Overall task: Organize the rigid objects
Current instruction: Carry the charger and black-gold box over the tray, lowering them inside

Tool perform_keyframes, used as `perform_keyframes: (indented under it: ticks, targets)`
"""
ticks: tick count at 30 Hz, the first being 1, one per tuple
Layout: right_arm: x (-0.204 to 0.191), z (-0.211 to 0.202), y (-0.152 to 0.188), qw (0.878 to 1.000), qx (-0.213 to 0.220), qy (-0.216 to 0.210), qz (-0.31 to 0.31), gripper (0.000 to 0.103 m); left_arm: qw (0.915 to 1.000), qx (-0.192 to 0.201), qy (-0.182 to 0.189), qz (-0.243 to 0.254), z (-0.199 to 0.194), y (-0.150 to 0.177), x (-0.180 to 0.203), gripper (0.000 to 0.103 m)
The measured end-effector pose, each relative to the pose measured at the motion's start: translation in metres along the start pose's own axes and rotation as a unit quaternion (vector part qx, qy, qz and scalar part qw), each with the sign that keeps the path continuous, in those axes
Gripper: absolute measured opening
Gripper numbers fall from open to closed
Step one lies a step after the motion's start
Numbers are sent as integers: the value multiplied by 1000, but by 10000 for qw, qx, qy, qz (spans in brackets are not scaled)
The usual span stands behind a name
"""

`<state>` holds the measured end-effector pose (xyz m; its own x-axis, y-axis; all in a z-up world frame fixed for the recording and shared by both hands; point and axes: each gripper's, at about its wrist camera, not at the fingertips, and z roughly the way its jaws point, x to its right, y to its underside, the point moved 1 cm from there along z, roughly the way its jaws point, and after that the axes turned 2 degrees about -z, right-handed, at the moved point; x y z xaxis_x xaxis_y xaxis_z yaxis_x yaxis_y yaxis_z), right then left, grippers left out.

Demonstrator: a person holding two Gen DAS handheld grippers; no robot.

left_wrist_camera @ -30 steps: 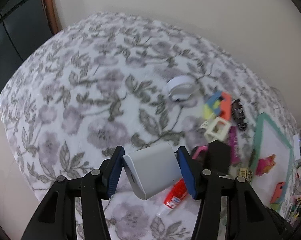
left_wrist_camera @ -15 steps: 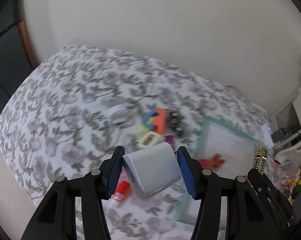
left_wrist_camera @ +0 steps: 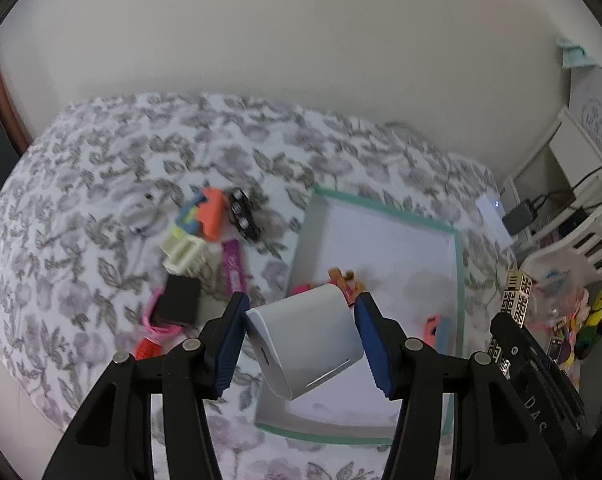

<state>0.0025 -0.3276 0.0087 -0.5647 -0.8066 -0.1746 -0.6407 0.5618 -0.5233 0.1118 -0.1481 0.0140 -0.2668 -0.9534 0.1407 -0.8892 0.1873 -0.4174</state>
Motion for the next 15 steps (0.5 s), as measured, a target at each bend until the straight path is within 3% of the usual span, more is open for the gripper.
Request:
perform_keyframes:
  ticks: [9,15]
  targets:
    - [2,22,10,9994,-342,30,-33,22,9991,-377,-86,194,35,16,8,56]
    - [0,48,23,9968,-789,37,-86,22,9975,-660,-165,197,58,25,6,56]
